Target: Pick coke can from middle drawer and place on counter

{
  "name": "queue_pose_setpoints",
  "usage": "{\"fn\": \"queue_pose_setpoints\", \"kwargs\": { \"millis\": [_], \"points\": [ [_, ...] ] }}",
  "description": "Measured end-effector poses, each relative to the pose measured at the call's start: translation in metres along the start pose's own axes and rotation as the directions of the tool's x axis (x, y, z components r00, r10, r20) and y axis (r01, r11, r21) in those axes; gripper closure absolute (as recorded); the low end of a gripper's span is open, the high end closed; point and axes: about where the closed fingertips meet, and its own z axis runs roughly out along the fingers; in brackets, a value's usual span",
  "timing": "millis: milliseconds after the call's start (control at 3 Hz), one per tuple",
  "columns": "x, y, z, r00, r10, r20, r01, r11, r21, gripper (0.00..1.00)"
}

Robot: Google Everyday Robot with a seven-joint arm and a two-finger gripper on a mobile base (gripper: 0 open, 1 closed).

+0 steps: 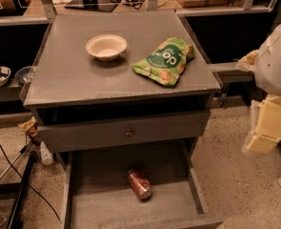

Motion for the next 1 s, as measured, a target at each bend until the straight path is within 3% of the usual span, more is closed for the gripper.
{"fn": "queue_pose_setpoints", "kwargs": {
  "millis": [333,1000],
  "points": [
    [-0.001,0.003,0.007,1.000,-0.008,-0.011,0.008,1.0000,0.003,0.00],
    [-0.010,0.025,0.059,0.999,-0.006,-0.044,0.004,0.9983,-0.059,0.00]
  ]
}}
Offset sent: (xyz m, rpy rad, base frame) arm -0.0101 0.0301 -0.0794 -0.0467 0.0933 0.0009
